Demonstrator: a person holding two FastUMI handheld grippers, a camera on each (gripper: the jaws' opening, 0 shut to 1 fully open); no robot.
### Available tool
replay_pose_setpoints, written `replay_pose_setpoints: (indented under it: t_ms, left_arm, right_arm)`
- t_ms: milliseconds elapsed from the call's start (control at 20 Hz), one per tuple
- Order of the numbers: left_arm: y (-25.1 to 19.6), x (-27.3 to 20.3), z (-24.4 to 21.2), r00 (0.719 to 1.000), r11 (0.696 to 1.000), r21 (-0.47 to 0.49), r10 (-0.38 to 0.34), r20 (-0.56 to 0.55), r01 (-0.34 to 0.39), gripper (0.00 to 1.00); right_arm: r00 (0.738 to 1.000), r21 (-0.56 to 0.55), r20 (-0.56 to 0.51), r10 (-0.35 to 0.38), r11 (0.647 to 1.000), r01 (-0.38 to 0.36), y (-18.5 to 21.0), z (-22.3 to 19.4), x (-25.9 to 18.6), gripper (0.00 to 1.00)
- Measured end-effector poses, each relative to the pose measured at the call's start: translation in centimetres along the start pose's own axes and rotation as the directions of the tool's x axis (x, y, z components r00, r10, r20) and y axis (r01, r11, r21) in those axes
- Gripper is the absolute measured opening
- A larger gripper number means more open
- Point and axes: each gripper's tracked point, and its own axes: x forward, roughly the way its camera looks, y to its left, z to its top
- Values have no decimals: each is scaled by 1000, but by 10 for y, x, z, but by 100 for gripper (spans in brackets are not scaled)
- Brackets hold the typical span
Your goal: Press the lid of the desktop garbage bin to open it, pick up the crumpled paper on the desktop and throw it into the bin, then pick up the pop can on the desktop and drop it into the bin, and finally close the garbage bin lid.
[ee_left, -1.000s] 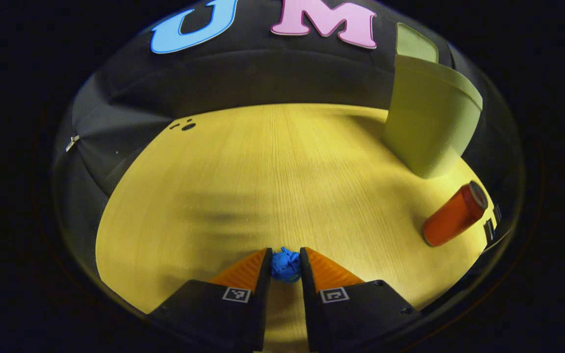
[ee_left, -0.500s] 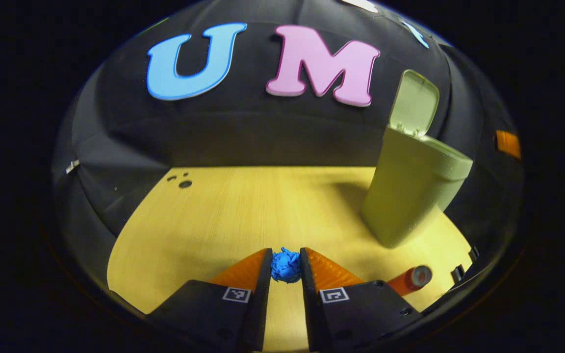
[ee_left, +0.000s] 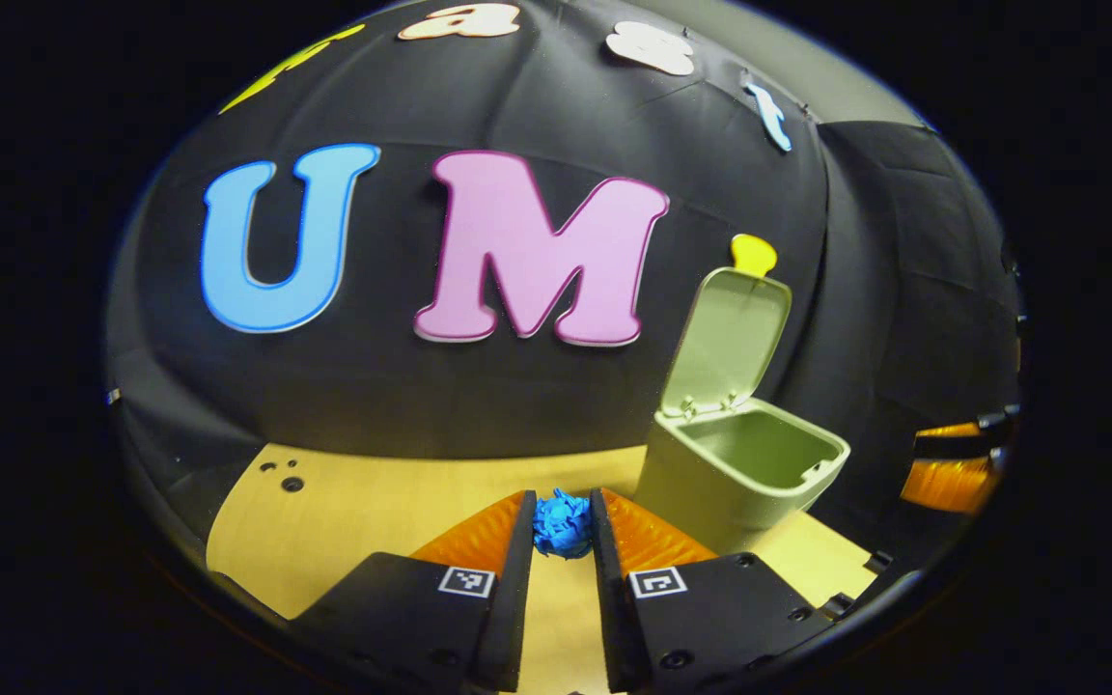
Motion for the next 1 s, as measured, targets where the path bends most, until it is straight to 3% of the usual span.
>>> replay_pose_setpoints:
  t_ms: [250,300,400,650,700,1000]
  left_arm:
    - [-55,32,28,992,993,12,-118,42,117,36]
    - [-65,39,31,990,990,16,-138,43,137,41]
    - [-84,49,30,984,985,26,-173,34,172,36]
    - [-125,78,17,970,969,46,-242,-15,242,33]
    - [-131,83,14,968,967,49,-251,-24,252,37]
    - [-158,108,-1,956,954,67,-286,-67,291,36]
  right_arm:
    - [999,-2,0,-49,999,49,-22,-3,-13,80]
    - [998,-2,1,-59,998,59,-26,-2,-16,80]
    - [997,-8,0,-79,997,79,-35,-4,-19,80]
    - [992,-12,2,-126,992,126,-56,-4,-28,80]
    - [991,-9,2,-136,991,136,-61,-5,-29,80]
    - [982,13,0,-189,982,189,-85,-6,-35,80]
